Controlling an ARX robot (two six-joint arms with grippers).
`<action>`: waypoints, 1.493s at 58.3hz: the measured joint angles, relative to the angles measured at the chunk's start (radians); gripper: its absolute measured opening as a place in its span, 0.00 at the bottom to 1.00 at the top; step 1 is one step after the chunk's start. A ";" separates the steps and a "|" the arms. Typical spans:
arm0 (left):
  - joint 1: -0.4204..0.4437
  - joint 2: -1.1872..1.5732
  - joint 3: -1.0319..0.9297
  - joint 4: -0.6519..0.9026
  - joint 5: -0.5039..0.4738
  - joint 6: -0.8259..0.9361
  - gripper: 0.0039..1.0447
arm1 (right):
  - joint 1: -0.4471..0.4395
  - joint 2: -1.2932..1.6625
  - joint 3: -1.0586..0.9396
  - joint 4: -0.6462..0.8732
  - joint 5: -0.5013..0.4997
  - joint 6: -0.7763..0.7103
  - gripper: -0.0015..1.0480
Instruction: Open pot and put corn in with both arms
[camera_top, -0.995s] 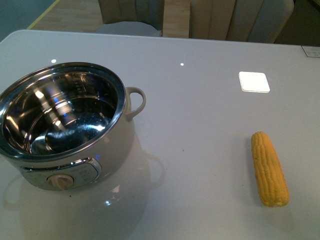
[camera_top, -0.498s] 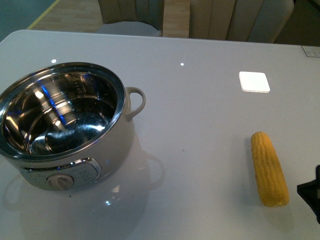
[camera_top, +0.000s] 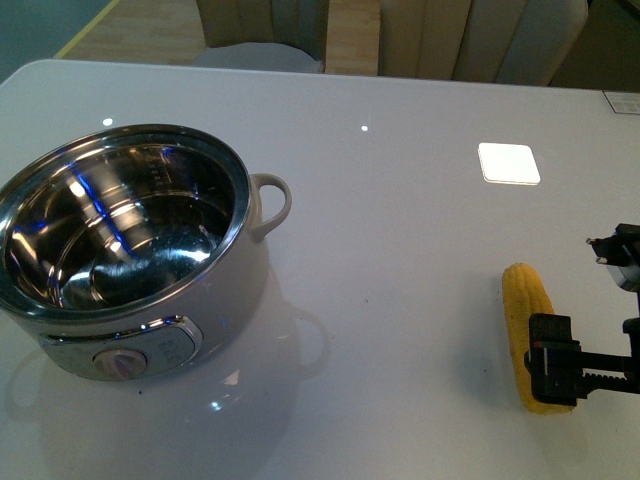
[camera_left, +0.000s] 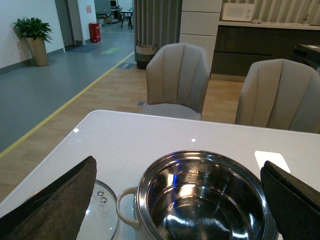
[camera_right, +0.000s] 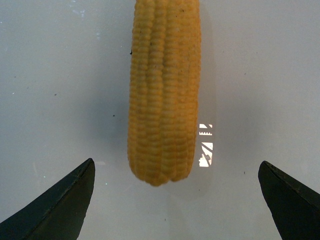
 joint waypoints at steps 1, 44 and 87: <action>0.000 0.000 0.000 0.000 0.000 0.000 0.94 | 0.000 0.014 0.005 0.008 0.001 -0.008 0.92; 0.000 0.000 0.000 0.000 0.000 0.000 0.94 | -0.005 0.135 0.071 -0.005 -0.008 -0.063 0.33; 0.000 0.000 0.000 0.000 0.000 0.000 0.94 | 0.104 -0.460 -0.008 -0.349 -0.235 0.134 0.19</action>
